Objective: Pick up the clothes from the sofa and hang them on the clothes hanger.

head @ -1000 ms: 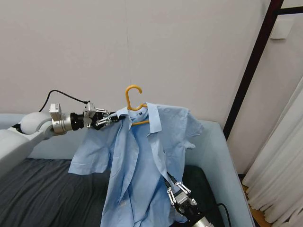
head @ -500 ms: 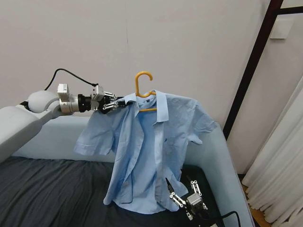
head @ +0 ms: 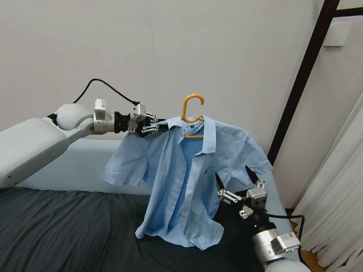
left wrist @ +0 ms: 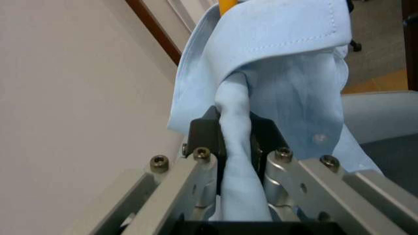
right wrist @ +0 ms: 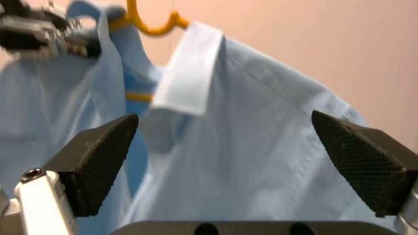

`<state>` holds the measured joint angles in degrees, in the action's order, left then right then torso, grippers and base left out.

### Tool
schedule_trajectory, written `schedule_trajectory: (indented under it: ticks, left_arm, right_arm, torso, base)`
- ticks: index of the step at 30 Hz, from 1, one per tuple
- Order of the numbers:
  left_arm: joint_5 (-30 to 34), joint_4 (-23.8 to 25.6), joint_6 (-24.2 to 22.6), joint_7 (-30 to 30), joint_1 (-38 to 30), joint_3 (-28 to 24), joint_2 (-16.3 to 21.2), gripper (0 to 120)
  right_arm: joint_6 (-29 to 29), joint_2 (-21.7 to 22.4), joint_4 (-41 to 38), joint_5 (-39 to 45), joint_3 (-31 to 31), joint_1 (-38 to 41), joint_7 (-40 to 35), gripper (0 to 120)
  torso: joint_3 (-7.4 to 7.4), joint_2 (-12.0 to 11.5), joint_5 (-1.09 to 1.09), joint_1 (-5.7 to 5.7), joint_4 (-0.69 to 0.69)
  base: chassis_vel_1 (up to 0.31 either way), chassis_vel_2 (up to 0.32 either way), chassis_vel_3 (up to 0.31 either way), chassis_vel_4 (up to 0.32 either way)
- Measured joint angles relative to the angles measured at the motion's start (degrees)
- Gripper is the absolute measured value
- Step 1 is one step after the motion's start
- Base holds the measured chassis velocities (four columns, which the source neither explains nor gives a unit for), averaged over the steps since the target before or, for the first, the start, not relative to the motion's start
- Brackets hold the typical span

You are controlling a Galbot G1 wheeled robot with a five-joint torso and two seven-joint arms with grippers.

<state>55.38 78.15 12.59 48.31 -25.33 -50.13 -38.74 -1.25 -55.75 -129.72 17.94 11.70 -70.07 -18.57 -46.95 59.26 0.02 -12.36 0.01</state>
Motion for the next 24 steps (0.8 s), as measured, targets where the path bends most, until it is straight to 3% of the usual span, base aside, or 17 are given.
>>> schedule_trajectory:
  ticks: [2, 7, 20, 24]
  left_arm:
    - [-0.6, 0.0, -0.5, -1.4, 0.1, -0.4, -1.9, 7]
    - [-1.2, 0.4, -1.1, -2.7, 1.3, -0.4, -4.5, 7]
    - [-1.3, 0.7, -1.7, -3.6, 1.6, -0.6, -6.6, 7]
    - [-1.0, 1.4, -1.7, -4.1, 1.6, -0.8, -6.5, 7]
  right_arm:
    - [4.6, 1.8, -2.3, 5.2, -0.3, 3.2, -2.9, 100]
    - [9.4, 3.8, -3.2, 9.4, -0.4, 6.6, -5.2, 100]
    - [14.1, 5.8, -1.7, 11.2, -0.7, 9.1, -7.5, 100]
    - [14.9, 5.8, -1.4, 11.6, -1.1, 9.9, -7.9, 94]
  torso:
    - [0.0, 0.0, 0.0, 0.0, -0.01]
    - [0.0, 0.0, 0.0, 0.0, -0.01]
    - [0.0, 0.0, -0.01, 0.0, -0.01]
    - [0.01, 0.0, -0.01, 0.0, -0.01]
  base:
    - [0.0, 0.0, 0.0, 0.0]
    - [0.0, 0.0, 0.0, 0.0]
    - [0.0, 0.0, 0.0, 0.0]
    - [0.0, 0.0, 0.0, 0.0]
